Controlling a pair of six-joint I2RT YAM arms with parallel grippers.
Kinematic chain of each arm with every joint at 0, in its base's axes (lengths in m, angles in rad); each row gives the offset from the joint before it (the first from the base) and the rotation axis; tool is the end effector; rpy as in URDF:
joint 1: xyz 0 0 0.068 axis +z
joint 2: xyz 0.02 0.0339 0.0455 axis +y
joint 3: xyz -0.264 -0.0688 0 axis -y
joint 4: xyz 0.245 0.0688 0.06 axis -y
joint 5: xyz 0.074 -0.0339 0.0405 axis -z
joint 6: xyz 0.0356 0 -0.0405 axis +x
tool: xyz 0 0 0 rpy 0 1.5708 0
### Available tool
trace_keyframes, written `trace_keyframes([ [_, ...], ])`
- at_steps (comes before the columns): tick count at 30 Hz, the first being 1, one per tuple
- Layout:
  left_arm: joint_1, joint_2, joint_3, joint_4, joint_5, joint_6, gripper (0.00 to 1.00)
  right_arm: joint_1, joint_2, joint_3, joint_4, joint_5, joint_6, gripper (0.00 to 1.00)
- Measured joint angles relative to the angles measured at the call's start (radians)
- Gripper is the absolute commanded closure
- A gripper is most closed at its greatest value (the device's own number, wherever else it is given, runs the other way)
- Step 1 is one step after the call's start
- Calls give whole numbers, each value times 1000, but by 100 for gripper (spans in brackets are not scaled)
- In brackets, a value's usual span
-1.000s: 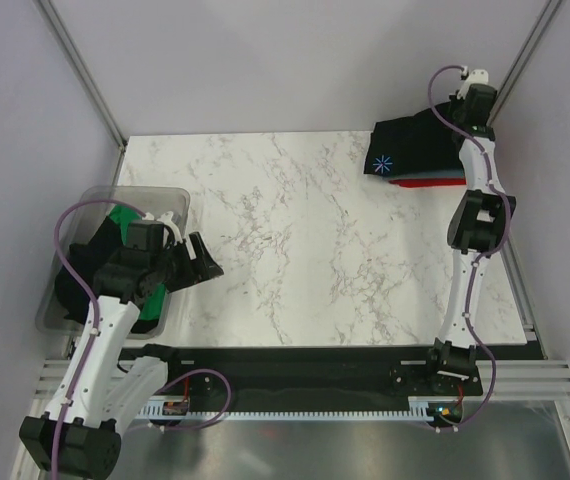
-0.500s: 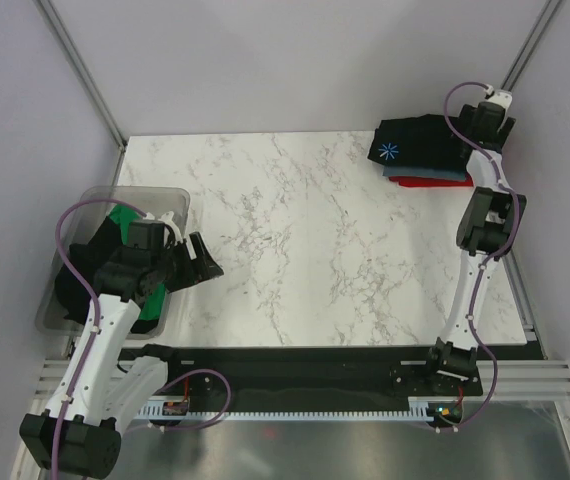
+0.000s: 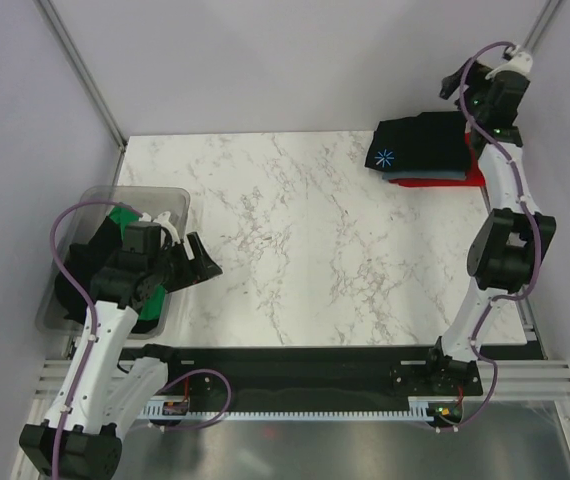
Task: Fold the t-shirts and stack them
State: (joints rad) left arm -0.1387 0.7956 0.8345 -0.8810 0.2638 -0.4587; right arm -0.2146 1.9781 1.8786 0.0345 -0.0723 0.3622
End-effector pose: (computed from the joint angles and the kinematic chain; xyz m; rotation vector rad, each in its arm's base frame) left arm 0.1472 -0.0299 0.2907 -0.2687 2.4453 -0.5873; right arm 0.4731 -0.1005 0.3842 0.4125 1.5856 0.1722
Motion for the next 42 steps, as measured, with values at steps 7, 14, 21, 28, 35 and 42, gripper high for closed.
trace_keyframes([
  [7,0,0,0,0,0,0,19,62,137,-290,113,-217,135,2],
  [14,2,1,0,0,1,0,19,-163,175,-491,365,-393,371,2],
  [21,10,4,0,0,2,0,19,-238,175,-478,399,-424,462,2],
  [28,10,-4,0,0,2,0,19,-158,154,-379,468,-554,620,2],
  [35,10,-26,0,0,4,0,19,-102,-118,-360,223,-458,505,2],
  [42,10,-39,0,0,5,0,18,-83,-441,-502,-166,-16,303,18],
])
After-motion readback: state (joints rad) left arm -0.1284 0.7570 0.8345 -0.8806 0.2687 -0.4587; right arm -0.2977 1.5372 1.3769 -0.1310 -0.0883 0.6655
